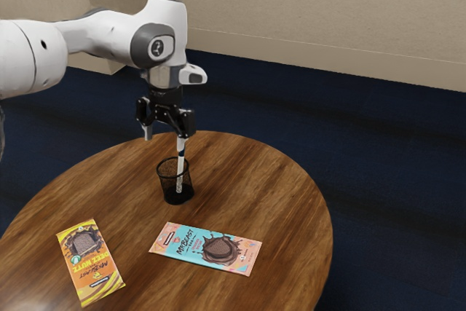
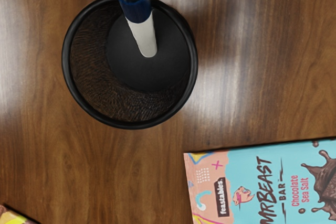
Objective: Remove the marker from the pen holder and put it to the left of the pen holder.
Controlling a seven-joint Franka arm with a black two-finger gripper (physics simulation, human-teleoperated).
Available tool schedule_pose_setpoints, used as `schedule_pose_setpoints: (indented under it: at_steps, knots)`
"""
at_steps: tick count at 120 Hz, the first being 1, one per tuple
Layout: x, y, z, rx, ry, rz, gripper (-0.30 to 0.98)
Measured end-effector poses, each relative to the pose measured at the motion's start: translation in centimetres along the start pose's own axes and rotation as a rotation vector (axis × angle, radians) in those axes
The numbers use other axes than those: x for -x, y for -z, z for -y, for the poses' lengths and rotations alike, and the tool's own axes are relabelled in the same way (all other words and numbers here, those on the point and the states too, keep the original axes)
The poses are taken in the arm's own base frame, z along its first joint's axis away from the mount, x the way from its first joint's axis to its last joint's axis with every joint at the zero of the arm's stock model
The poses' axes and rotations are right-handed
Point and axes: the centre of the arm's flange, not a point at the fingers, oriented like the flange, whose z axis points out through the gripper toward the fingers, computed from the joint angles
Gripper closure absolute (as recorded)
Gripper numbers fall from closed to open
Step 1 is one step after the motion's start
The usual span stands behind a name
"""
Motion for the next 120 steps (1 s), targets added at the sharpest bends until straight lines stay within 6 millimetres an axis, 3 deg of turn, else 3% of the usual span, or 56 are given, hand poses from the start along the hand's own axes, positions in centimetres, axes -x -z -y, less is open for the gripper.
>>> schedule_pose_setpoints:
  at_steps: [23,34,64,96,103,120]
  knots:
    - [-3.4,-4.3,-0.2,-0.02,-0.009,-0.005,0.0]
    - [-5.6,-4.6,-0.3,-0.016,-0.007,-0.037,0.0]
    - [-7.5,-4.7,0.6,0.034,0.026,-0.073,0.0]
    - [-9.3,-7.9,2.6,0.034,0.065,-0.019,0.0]
    - [-9.3,-8.2,2.6,0.035,0.065,-0.013,0.07]
    - [-9.2,-7.9,2.6,0.036,0.065,-0.011,0.42]
